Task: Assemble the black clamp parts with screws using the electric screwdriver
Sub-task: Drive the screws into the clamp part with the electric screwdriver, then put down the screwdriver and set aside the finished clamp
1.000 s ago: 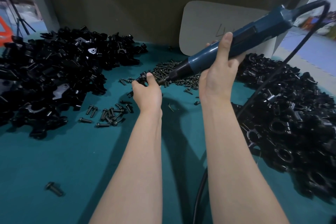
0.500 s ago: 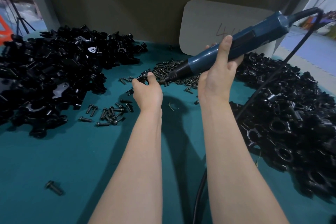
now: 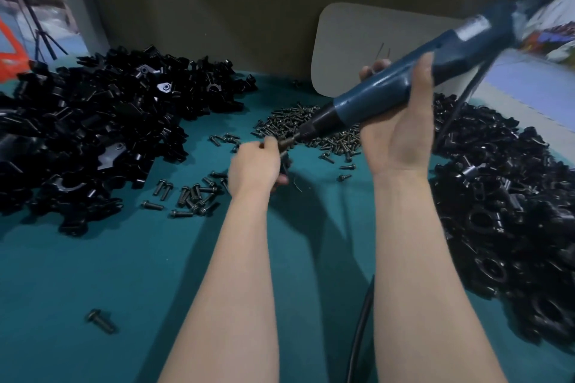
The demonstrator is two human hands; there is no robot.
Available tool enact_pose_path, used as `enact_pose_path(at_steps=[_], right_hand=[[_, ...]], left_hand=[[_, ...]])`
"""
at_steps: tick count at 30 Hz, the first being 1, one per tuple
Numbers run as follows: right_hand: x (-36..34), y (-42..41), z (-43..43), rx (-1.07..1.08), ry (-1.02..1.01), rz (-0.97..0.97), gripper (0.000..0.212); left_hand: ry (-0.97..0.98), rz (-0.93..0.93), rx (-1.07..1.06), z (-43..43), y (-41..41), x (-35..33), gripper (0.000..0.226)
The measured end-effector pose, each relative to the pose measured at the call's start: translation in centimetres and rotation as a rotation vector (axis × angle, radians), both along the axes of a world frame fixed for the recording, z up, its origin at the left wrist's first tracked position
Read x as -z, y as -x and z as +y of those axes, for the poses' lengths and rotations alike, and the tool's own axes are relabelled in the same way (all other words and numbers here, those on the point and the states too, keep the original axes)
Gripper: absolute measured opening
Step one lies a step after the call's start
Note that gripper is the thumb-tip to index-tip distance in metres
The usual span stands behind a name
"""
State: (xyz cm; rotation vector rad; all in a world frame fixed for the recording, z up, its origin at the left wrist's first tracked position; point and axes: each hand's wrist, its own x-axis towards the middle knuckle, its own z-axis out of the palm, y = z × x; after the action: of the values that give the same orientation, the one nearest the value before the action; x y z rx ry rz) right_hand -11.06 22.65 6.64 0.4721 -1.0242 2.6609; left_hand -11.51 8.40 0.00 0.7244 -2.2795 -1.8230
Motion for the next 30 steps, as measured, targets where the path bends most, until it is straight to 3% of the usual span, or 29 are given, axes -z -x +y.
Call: enact_pose_path(at_steps=[2, 6, 9, 13, 18, 21, 23, 25, 30], right_hand=[[-0.7, 0.0, 1.0, -0.026, 0.03, 0.07, 0.044], [-0.1, -0.3, 1.7, 0.049, -0.001, -0.034, 0.024], [0.6, -0.1, 1.3, 0.151, -0.014, -0.255, 0.037], [0.5, 0.8, 2.8, 0.217, -0.094, -0.498, 0.038], [1.8, 2.0, 4.0, 0.284, -0.481, -0.66, 0.069], [2.9, 2.4, 3.7, 0.318, -0.75, -0.658, 0.089], [3.7, 2.6, 3.7, 0.369, -0.967, -0.659, 0.093], [4.3, 2.8, 3.8, 0.411, -1.139, -0.697, 0.094], [5.2, 3.2, 3.3, 0.379, -1.405, -0.817, 0.091]], left_hand=[[0.214, 0.014, -0.036, -0.8, 0.2, -0.6, 0.033], [0.253, -0.068, 0.136, 0.3, 0.1, -0.6, 0.029], [0.305, -0.098, 0.168, 0.7, 0.1, 0.1, 0.029], [0.335, -0.107, 0.131, 0.5, 0.2, -0.1, 0.032], [0.457, -0.147, 0.176, 1.7, 0.2, -0.2, 0.06], [0.502, -0.135, 0.191, 2.0, 0.2, 0.1, 0.048], [0.388, -0.105, 0.164, 1.8, 0.3, 0.1, 0.032], [0.141, -0.024, 0.097, 1.5, 0.2, 0.0, 0.021], [-0.402, 0.148, 0.095, 1.3, 0.7, -0.4, 0.018]])
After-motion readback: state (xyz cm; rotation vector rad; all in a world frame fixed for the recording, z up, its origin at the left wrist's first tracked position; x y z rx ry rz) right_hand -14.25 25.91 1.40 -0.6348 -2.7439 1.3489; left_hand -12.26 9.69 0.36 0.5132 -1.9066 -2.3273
